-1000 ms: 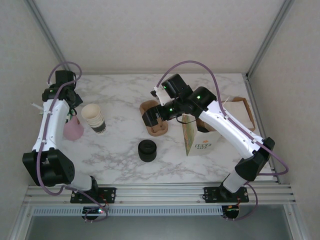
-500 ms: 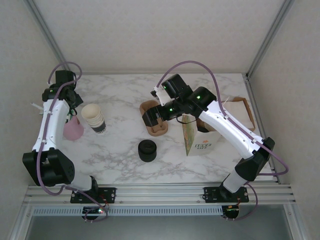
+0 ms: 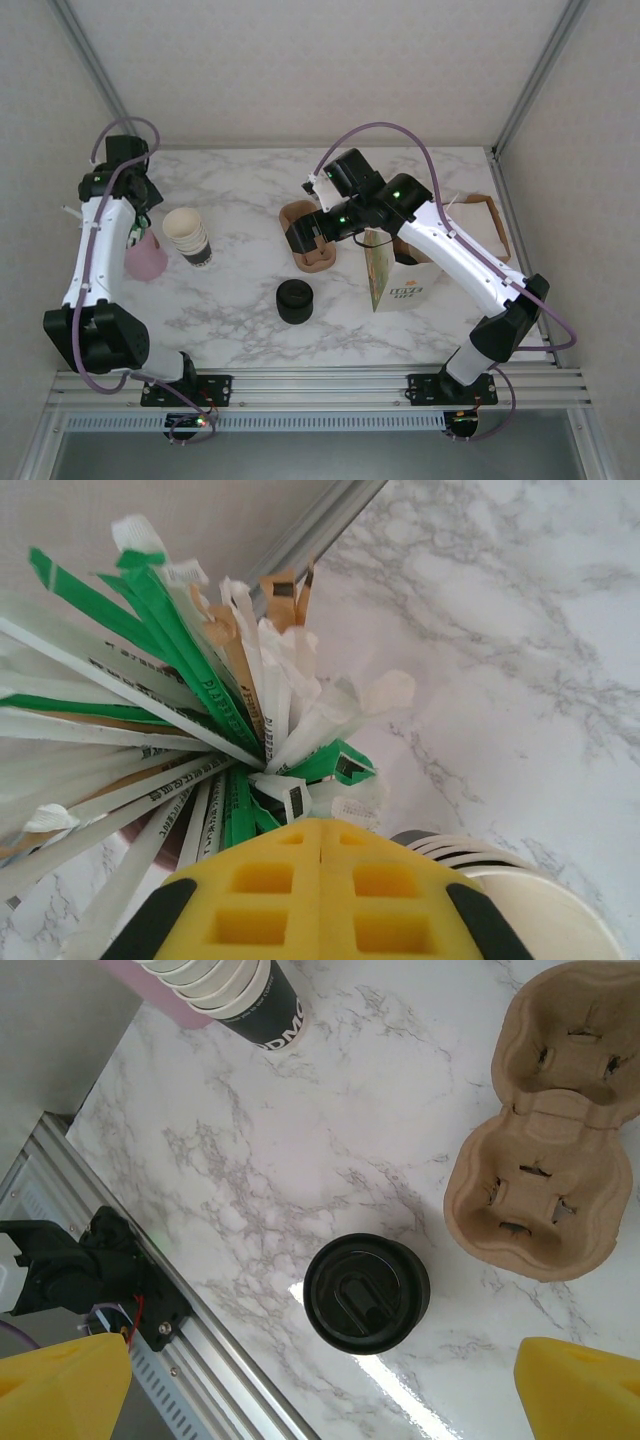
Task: Pack the takeout coffee
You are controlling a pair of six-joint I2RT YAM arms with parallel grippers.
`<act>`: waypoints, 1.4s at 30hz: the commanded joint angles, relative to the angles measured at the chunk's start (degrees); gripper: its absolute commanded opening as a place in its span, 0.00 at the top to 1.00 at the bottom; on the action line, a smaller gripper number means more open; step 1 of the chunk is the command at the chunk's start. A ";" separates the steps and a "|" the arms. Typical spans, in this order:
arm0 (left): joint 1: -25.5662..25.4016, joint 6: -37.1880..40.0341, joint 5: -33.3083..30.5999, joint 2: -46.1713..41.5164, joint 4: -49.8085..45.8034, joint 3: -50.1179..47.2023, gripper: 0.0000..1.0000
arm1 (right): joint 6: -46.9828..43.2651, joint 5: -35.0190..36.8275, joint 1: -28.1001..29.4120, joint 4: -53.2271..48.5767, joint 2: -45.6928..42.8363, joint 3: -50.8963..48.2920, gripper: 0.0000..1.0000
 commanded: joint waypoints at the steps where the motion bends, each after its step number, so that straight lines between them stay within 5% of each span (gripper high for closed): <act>1: 0.32 0.56 -1.49 -2.87 -3.20 3.47 1.00 | -0.04 -1.39 -0.37 1.37 -1.65 -0.06 0.01; 9: 0.31 0.23 1.11 -4.68 -5.64 11.01 1.00 | 0.67 -1.08 -0.38 1.90 -2.02 0.58 0.01; 23: -1.14 -2.48 20.11 -7.94 -3.43 22.75 1.00 | 2.45 2.59 -0.30 7.07 -9.06 0.87 0.01; 33: -2.20 -8.54 37.52 -11.24 5.46 26.69 1.00 | 2.72 11.32 -0.35 8.91 -17.76 -0.66 0.01; 42: -11.83 -15.97 42.72 -12.82 19.00 24.03 1.00 | 2.71 26.83 -0.42 3.16 -25.35 0.91 0.01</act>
